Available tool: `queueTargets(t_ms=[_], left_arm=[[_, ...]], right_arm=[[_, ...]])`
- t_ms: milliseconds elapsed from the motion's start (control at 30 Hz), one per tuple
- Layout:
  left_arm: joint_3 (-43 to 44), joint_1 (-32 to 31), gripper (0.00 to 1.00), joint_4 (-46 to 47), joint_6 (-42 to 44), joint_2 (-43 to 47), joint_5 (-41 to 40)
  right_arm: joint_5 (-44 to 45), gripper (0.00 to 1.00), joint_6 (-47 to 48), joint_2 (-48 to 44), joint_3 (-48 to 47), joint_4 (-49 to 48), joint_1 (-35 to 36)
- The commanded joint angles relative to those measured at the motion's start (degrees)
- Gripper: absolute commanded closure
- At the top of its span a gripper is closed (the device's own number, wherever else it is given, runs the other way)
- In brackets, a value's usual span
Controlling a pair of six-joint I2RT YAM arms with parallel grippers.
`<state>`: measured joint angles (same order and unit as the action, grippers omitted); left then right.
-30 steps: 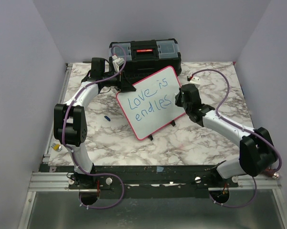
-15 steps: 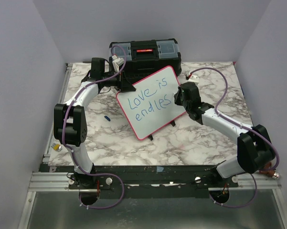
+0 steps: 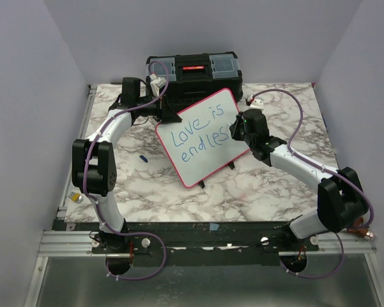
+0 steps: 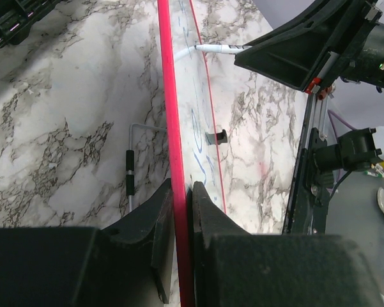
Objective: Write a sentence on the whiteboard
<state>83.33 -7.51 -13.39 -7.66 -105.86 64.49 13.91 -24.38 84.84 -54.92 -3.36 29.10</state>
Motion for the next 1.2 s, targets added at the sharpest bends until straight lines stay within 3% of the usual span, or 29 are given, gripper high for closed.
queueTargets(t_ms=[0,1167], left_arm=[[0.80,-0.36,1.00,4.39,4.18,1.10,1.87],[0.70,-0.43,1.00,4.60,4.32,1.23,1.78]], right_arm=[[-3.98,0.99,-0.03,1.43,1.10,1.59,0.00],[4.76,0.99,0.30,-0.08,4.25,8.52,-0.01]])
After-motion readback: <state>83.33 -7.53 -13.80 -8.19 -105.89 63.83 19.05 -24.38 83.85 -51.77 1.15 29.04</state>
